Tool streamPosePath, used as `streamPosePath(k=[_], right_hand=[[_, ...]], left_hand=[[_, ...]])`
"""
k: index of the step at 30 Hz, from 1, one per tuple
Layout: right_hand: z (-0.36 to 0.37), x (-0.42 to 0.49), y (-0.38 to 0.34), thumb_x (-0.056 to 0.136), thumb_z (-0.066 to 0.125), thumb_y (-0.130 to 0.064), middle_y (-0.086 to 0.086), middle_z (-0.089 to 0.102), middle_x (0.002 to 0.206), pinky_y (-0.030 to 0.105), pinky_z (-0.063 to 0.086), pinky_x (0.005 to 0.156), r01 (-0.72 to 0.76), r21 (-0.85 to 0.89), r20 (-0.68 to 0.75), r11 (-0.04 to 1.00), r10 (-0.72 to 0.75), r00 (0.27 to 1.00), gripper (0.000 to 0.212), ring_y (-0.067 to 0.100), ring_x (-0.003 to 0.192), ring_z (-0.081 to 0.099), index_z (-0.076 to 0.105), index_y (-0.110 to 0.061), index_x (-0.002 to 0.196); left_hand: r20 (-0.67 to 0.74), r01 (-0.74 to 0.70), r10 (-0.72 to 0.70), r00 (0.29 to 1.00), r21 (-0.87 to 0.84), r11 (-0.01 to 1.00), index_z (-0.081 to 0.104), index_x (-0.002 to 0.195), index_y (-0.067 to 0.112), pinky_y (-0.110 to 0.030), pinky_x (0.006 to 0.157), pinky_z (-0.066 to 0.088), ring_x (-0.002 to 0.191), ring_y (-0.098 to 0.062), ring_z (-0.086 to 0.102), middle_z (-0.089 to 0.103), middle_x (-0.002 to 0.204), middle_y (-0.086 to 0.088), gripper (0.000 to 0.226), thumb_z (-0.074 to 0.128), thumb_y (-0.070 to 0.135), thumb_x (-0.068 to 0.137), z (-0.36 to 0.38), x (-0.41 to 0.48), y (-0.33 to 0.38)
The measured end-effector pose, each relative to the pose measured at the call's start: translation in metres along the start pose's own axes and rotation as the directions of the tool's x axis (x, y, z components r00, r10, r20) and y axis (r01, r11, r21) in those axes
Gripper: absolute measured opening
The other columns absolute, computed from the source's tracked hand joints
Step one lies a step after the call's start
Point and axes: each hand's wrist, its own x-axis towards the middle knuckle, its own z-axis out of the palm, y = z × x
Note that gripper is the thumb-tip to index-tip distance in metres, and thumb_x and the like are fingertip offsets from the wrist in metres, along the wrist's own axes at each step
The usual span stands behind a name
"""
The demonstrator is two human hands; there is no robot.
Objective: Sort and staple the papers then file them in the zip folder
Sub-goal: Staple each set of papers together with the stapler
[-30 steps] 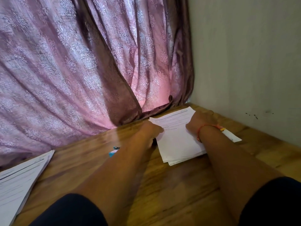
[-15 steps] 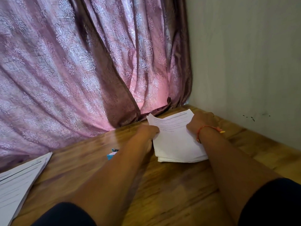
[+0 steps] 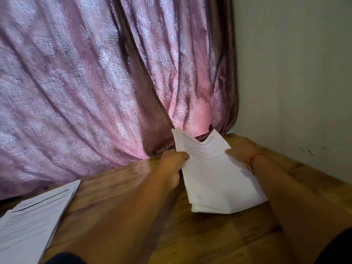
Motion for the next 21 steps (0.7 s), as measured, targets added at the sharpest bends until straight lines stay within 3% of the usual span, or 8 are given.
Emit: streamPosePath(k=[3, 4, 6, 7, 9, 13, 17, 21], right_hand=[[0.000, -0.022, -0.032, 0.094, 0.062, -0.013, 0.017, 0.069, 0.094, 0.016, 0.049, 0.067, 0.019, 0.327, 0.053, 0.945, -0.038, 0.998, 0.014, 0.017, 0.074, 0.067, 0.069, -0.001, 0.091], [0.003, -0.031, -0.043, 0.095, 0.062, -0.012, 0.019, 0.070, 0.092, 0.016, 0.051, 0.068, 0.002, 0.477, 0.081, 0.879, -0.047, 0.996, 0.014, 0.016, 0.070, 0.067, 0.068, -0.003, 0.086], [0.011, -0.045, -0.065, 0.096, 0.062, -0.015, 0.024, 0.070, 0.103, 0.038, 0.056, 0.089, -0.058, 0.735, 0.131, 0.676, -0.058, 0.990, 0.014, 0.030, 0.089, 0.069, 0.068, -0.003, 0.091], [0.015, -0.054, -0.077, 0.096, 0.062, -0.016, 0.024, 0.070, 0.108, 0.045, 0.054, 0.093, -0.091, 0.802, 0.163, 0.590, -0.070, 0.984, 0.016, 0.035, 0.096, 0.067, 0.068, -0.002, 0.098], [0.026, -0.069, -0.104, 0.096, 0.060, -0.017, 0.018, 0.071, 0.109, 0.043, 0.056, 0.089, -0.148, 0.872, 0.247, 0.467, -0.158, 0.956, 0.021, 0.033, 0.098, 0.068, 0.067, -0.002, 0.109], [0.063, -0.091, -0.149, 0.096, 0.059, -0.015, 0.015, 0.071, 0.111, 0.044, 0.056, 0.090, -0.113, 0.807, 0.342, 0.580, -0.301, 0.890, 0.023, 0.030, 0.098, 0.069, 0.066, -0.005, 0.116], [0.102, -0.104, -0.189, 0.098, 0.059, -0.018, 0.006, 0.072, 0.110, 0.045, 0.055, 0.092, 0.050, 0.756, 0.226, 0.653, -0.333, 0.915, 0.011, 0.025, 0.100, 0.069, 0.067, -0.019, 0.105], [0.135, -0.107, -0.201, 0.099, 0.056, -0.017, 0.001, 0.070, 0.115, 0.043, 0.055, 0.093, 0.142, 0.758, 0.119, 0.637, -0.349, 0.930, 0.023, 0.019, 0.104, 0.067, 0.063, -0.015, 0.120]], left_hand=[[0.001, -0.075, 0.075, 0.997, -0.082, 0.994, 0.069, 0.108, -0.004, -0.047, 0.077, 0.062, 0.088, -0.037, 0.073, 0.075, 0.100, -0.021, 0.021, 0.054, -0.009, 0.093, -0.035, -0.011, 0.014], [0.008, -0.101, 0.103, 0.995, -0.111, 0.989, 0.069, 0.108, -0.005, -0.046, 0.077, 0.062, 0.087, -0.037, 0.073, 0.075, 0.099, -0.022, 0.021, 0.054, -0.008, 0.094, -0.050, -0.016, 0.019], [0.025, -0.137, 0.143, 0.989, -0.165, 0.977, 0.066, 0.119, -0.005, -0.054, 0.091, 0.056, 0.103, -0.044, 0.069, 0.072, 0.111, -0.026, 0.027, 0.054, -0.005, 0.094, -0.083, -0.025, 0.030], [0.027, -0.153, 0.160, 0.987, -0.187, 0.970, 0.064, 0.124, -0.004, -0.058, 0.098, 0.052, 0.110, -0.047, 0.065, 0.070, 0.117, -0.027, 0.031, 0.054, -0.004, 0.095, -0.100, -0.028, 0.034], [0.007, -0.196, 0.204, 0.979, -0.238, 0.951, 0.062, 0.129, -0.001, -0.059, 0.100, 0.051, 0.115, -0.046, 0.063, 0.068, 0.123, -0.027, 0.034, 0.053, -0.001, 0.096, -0.137, -0.036, 0.043], [-0.045, -0.271, 0.270, 0.962, -0.295, 0.916, 0.062, 0.132, 0.003, -0.055, 0.092, 0.055, 0.113, -0.042, 0.065, 0.068, 0.125, -0.023, 0.035, 0.054, 0.002, 0.097, -0.200, -0.052, 0.053], [-0.080, -0.305, 0.295, 0.952, -0.241, 0.921, 0.062, 0.134, 0.011, -0.054, 0.090, 0.058, 0.116, -0.040, 0.066, 0.069, 0.127, -0.017, 0.036, 0.059, 0.010, 0.097, -0.249, -0.061, 0.055], [-0.069, -0.318, 0.311, 0.948, -0.142, 0.937, 0.061, 0.136, 0.016, -0.050, 0.101, 0.053, 0.118, -0.031, 0.067, 0.068, 0.131, -0.009, 0.037, 0.058, 0.015, 0.099, -0.282, -0.061, 0.040]])
